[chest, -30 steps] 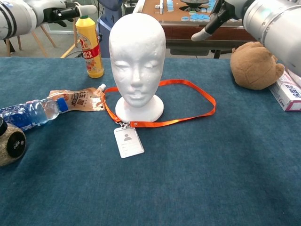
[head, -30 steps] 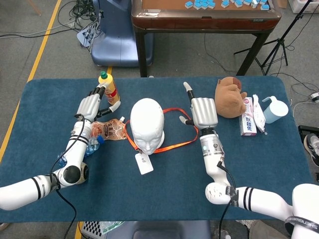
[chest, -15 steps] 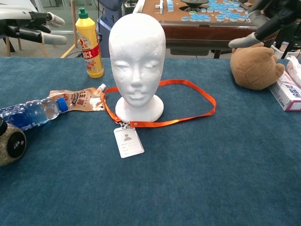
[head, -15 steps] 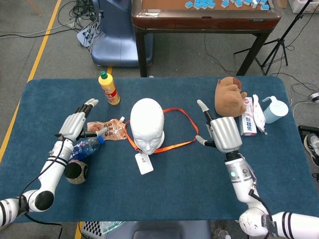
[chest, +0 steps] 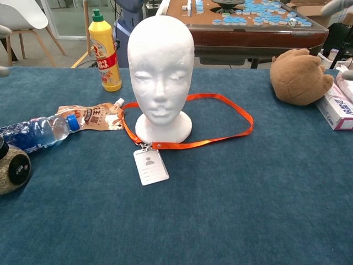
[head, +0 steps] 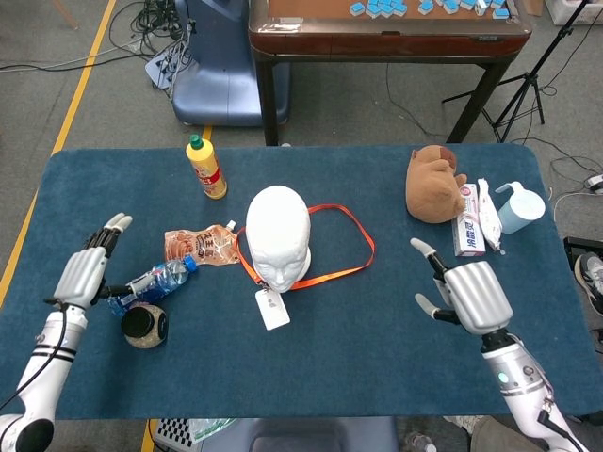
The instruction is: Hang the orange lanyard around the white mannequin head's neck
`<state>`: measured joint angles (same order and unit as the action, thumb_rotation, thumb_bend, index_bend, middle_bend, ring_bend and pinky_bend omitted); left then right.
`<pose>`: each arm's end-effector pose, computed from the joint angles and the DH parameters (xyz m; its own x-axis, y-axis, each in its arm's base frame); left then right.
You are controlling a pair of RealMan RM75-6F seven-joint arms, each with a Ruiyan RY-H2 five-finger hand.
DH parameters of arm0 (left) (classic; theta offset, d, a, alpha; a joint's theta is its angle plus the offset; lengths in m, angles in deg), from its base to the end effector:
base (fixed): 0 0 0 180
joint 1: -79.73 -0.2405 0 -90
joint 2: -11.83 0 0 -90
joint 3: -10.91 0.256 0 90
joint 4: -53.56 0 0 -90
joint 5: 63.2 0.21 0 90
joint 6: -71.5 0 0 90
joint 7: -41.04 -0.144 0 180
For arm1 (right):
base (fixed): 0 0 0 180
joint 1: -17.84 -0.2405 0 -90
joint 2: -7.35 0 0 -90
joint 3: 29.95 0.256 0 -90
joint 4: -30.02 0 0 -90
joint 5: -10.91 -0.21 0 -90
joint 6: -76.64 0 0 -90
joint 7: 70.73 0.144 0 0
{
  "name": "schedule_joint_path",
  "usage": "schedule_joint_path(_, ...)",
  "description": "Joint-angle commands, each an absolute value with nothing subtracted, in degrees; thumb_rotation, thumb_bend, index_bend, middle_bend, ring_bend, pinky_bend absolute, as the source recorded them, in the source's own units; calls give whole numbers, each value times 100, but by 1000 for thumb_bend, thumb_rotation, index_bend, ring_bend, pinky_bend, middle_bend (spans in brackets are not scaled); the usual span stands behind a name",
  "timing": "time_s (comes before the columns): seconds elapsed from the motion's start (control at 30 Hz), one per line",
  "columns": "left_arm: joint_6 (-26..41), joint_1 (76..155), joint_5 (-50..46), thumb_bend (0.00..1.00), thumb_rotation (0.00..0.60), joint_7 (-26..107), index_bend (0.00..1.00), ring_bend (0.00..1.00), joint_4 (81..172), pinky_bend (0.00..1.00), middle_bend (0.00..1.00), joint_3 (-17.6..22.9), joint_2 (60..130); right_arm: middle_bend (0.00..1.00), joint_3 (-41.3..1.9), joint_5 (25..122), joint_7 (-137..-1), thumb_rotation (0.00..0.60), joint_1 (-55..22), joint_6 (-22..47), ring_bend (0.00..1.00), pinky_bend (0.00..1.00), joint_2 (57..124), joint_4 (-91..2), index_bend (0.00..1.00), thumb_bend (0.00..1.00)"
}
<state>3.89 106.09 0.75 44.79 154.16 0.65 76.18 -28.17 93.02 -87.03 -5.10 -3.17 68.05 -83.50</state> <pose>-0.2353 0.3019 0.1338 0.1038 0.1200 0.9873 0.9944 -0.0311 -0.1008 -0.1858 -0.2386 0.1374 0.3925 -0.0256 0.9194 -0.8834 -0.2886 0.3691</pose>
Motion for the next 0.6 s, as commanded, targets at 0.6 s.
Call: schedule_joint_path(0.6,-342,9474,803,145,600,4985,0,0,14945,113,19,706,7432,978,-3195,9267,-9079,597,-789,1427,1000,1000,7017,-8203,226,564)
